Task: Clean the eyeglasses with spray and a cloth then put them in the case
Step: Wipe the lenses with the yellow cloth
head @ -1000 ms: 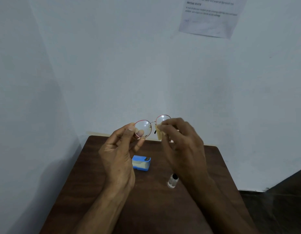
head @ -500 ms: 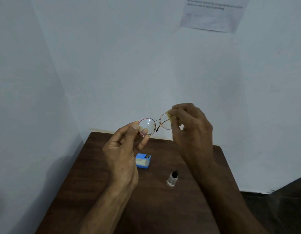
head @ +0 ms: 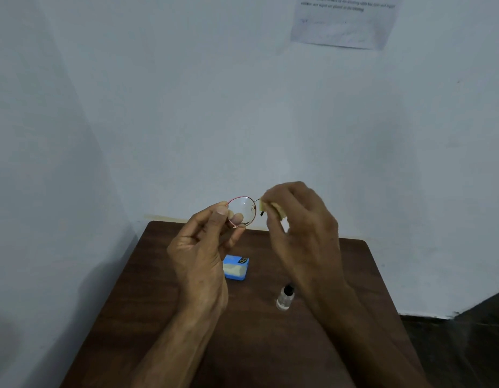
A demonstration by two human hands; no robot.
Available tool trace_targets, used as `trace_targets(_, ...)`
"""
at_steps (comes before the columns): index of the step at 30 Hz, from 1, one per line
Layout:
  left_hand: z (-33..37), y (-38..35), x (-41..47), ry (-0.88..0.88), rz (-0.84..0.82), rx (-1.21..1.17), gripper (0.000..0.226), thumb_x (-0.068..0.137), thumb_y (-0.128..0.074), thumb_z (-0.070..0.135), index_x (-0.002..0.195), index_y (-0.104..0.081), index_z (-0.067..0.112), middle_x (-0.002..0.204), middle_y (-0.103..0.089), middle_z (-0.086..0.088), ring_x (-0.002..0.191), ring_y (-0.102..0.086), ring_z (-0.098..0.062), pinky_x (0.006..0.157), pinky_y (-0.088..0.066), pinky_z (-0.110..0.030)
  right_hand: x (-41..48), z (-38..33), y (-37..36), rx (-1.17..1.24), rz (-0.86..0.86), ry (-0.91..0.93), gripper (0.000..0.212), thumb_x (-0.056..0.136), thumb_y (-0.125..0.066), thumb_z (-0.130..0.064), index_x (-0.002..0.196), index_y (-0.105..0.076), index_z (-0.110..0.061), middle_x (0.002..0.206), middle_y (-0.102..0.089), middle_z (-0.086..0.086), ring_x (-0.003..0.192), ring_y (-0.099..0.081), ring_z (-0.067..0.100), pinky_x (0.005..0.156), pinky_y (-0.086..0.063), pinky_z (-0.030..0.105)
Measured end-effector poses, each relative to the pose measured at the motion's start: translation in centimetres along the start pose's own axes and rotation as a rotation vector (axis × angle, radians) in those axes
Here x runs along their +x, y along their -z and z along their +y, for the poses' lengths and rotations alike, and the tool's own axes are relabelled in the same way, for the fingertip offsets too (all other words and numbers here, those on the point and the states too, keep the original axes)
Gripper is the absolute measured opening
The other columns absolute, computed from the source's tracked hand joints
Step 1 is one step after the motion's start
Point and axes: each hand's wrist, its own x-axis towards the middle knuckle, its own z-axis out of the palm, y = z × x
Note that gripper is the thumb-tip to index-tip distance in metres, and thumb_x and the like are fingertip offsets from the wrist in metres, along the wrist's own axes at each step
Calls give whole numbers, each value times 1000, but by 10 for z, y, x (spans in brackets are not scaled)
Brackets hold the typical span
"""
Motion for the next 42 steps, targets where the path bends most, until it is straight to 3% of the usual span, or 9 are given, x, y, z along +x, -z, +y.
trace_targets(7,-1,2,4,-17,-5,17,32,81,-76,21,108,-76,4,86,-80,-4,82,-79,-21,75,-65,-33,18,13,-8,31,86,-93,12,92,-73,-4,95,-75,-16,99,-71,-3,83,-65,21,67,-56,43)
trace_targets(11,1,5,7,-12,20,4,19,87,-75,16,103,-78,7,86,-80,-5,82,-79,-21,76,-65,-34,-3,-6,-8,54,5,-26,10,91,-76,-6,94,-75,-15,101,-71,-2,84,-66,20,69,-56,39)
trace_targets(14,-1,9,7,-14,17,10,10,91,-73,10,100,-77,8,83,-79,-5,77,-79,-20,71,-64,-30,2,10,-6,114,47,-110,8,93,-74,-8,92,-74,-16,100,-70,-3,87,-68,22,69,-58,44)
trace_targets(17,1,10,6,-9,16,-2,15,87,-74,14,101,-78,8,83,-80,-5,77,-79,-20,70,-64,-29,19,11,-8,65,89,-117,8,93,-75,-9,91,-75,-16,98,-69,-3,85,-67,21,70,-58,44)
trace_targets(21,5,15,11,-19,31,-20,13,88,-75,13,99,-78,10,85,-80,-6,80,-79,-22,73,-63,-31,6,-12,-12,62,-31,-21,9,91,-77,-8,95,-74,-16,101,-69,-3,85,-65,19,68,-58,39)
trace_targets(26,8,23,12,-39,7,-5,25,83,-75,18,104,-76,5,86,-79,-6,80,-78,-21,74,-64,-32,22,3,-16,59,87,-128,5,96,-74,-12,93,-74,-17,99,-67,-3,83,-65,19,69,-58,44)
trace_targets(30,12,27,14,-49,9,-15,24,84,-75,18,104,-76,6,85,-79,-6,80,-78,-21,75,-64,-32,13,-21,-21,71,-1,-31,5,97,-73,-11,94,-74,-16,101,-68,-4,82,-65,18,65,-54,37)
trace_targets(35,14,31,16,-42,11,-44,23,85,-75,17,104,-77,5,87,-78,-8,81,-77,-23,76,-64,-34,16,-4,-26,112,73,-162,6,95,-75,-12,93,-72,-17,99,-65,-4,82,-64,15,67,-59,43)
trace_targets(42,18,38,21,-24,39,-45,24,85,-74,17,106,-77,5,91,-79,-10,84,-79,-24,75,-64,-33,6,-21,-32,181,54,-135,8,93,-75,-8,92,-72,-14,99,-64,-3,81,-65,16,67,-60,43)
